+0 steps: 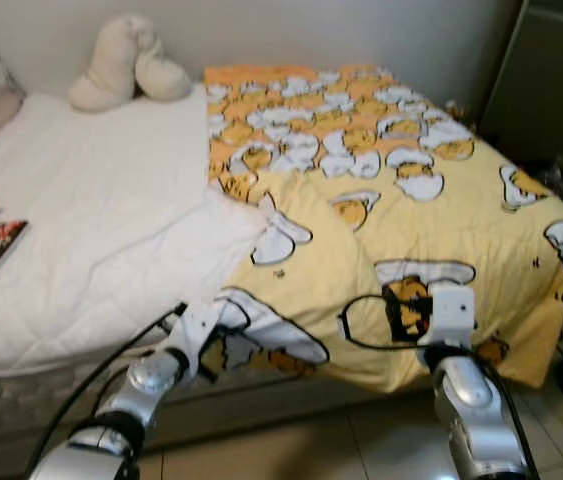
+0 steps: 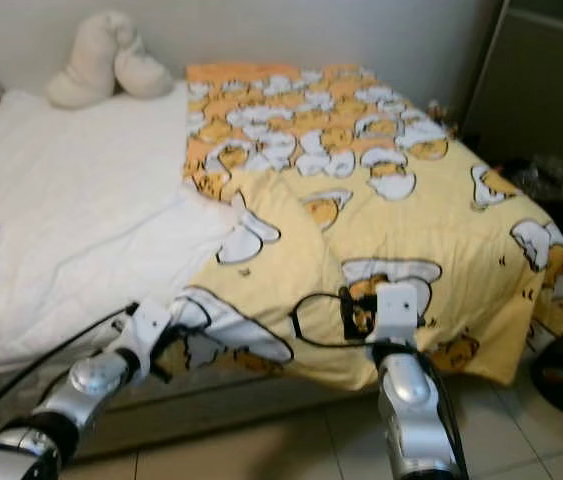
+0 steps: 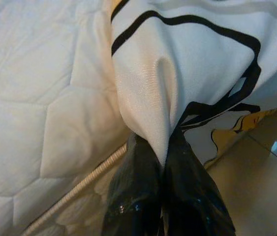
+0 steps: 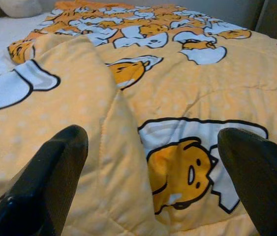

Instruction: Clean up the room

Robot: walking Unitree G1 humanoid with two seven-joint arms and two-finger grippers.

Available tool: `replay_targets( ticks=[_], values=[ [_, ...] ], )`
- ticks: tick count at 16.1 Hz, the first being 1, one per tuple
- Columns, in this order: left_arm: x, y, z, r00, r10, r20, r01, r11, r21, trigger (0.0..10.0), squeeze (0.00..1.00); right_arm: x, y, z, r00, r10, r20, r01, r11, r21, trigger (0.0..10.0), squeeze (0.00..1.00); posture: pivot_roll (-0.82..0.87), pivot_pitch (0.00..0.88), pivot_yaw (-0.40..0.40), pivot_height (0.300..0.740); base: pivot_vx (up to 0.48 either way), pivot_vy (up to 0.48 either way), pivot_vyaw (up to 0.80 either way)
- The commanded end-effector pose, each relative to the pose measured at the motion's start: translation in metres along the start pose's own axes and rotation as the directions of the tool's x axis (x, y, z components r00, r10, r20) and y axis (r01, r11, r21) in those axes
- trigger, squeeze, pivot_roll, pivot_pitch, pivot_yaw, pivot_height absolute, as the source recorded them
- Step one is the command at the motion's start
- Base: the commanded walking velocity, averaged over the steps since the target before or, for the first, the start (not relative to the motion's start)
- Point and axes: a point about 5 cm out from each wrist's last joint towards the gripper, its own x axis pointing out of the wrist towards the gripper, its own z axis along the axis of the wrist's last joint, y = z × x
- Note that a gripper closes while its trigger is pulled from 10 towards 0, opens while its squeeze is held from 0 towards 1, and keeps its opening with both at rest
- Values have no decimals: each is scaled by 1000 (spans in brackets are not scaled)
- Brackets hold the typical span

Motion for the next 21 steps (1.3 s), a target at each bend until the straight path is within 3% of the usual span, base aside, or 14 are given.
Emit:
replay_targets(
  ticks=[1,11,12,13,14,18,21],
  values=[
    [0,5,5,1000,8,14,-8,1000,14,10000,0,0,1,0,1000,6,4,-6,1000,16,10000,0,52,0,58,740,0,0,0],
    [0,5,5,1000,8,14,-8,1000,14,10000,0,0,1,0,1000,6,4,-6,1000,16,10000,0,52,0,58,740,0,0,0],
    [-2,-30,-10,979,-203,0,203,979,37,10000,0,-6,-5,-4,1000,26,16,-27,1000,12,10000,0,71,0,-7,740,0,0,0],
    [-6,-68,-20,928,-373,3,373,928,21,10000,0,-17,-9,-5,998,54,23,-54,999,3,10000,0,75,0,-8,740,0,0,0],
    [-7,-76,-21,915,-403,8,403,915,11,10000,0,-20,-9,-5,998,63,23,-63,998,2,10000,0,75,0,-6,740,0,0,0],
    [-7,-78,-20,907,-422,11,421,907,21,10000,0,-20,-6,-7,997,72,20,-72,997,2,10000,0,69,0,-4,740,0,0,0],
    [-11,-89,-27,861,-508,-32,509,858,67,10000,0,-25,-7,-9,997,79,12,-79,997,3,10000,0,63,0,-2,740,0,0,0]
  ],
)
